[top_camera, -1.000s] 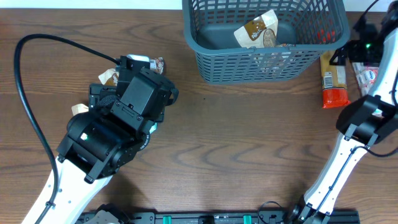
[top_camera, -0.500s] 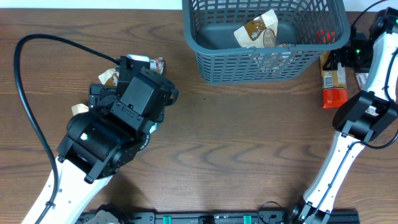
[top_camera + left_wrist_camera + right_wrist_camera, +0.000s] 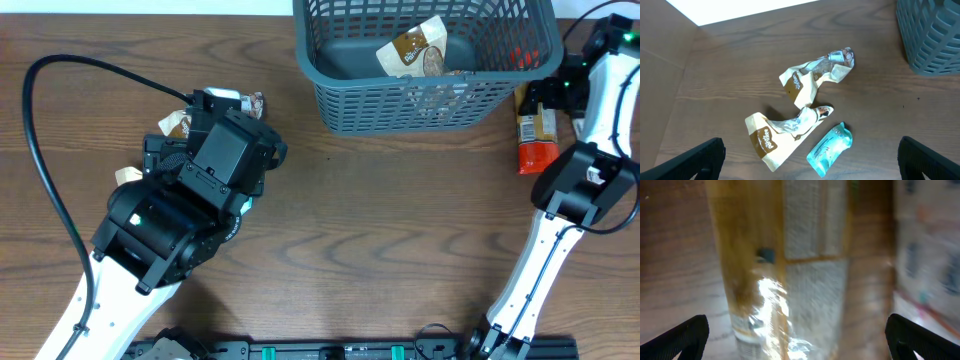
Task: Pack container
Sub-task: 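Grasp the spaghetti package with the right gripper and lift it, then carry the spaghetti package over the basket and release it inside, then move the right gripper to the colorful snack multipack and grasp it, then lift the multipack with the right gripper and carry it over the basket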
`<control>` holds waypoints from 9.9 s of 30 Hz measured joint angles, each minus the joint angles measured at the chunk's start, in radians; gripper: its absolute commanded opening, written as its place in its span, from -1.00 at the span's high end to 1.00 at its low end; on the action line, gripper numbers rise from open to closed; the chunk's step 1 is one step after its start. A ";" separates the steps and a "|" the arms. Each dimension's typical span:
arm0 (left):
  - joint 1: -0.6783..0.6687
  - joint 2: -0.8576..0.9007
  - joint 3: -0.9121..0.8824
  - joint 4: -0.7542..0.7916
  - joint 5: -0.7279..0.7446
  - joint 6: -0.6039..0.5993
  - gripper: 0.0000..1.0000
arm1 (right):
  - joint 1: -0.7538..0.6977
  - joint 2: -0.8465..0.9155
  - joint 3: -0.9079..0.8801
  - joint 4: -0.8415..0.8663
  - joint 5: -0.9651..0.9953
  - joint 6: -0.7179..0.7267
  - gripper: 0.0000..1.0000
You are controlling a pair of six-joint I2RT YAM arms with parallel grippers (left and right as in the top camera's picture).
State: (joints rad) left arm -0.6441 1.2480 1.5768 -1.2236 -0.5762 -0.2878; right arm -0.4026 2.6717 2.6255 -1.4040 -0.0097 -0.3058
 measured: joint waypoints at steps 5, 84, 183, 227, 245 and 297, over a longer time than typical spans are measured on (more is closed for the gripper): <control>0.000 0.000 0.000 0.000 0.000 0.000 -0.98 | 0.042 0.000 -0.070 0.052 0.003 0.001 -0.98; 0.000 0.000 0.000 0.000 0.000 0.000 -0.98 | 0.201 -0.761 0.361 0.069 -0.073 0.385 0.97; 0.000 0.000 0.000 0.000 0.000 0.000 -0.98 | -0.066 -0.679 0.135 -0.241 0.049 -0.204 -0.99; 0.000 0.062 0.000 -0.026 0.000 0.000 -0.97 | -0.289 -0.039 -0.101 0.032 -0.024 -0.195 -0.98; 0.000 0.084 0.000 -0.026 0.000 0.000 -0.97 | -0.317 -0.044 -0.098 0.025 -0.062 -0.116 0.97; 0.000 0.084 0.000 -0.026 0.000 0.000 -0.98 | 0.400 -0.717 -0.018 0.194 -0.179 0.106 0.97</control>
State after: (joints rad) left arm -0.6441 1.3319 1.5768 -1.2499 -0.5766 -0.2878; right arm -0.0029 1.9549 2.6080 -1.2098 -0.1886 -0.1993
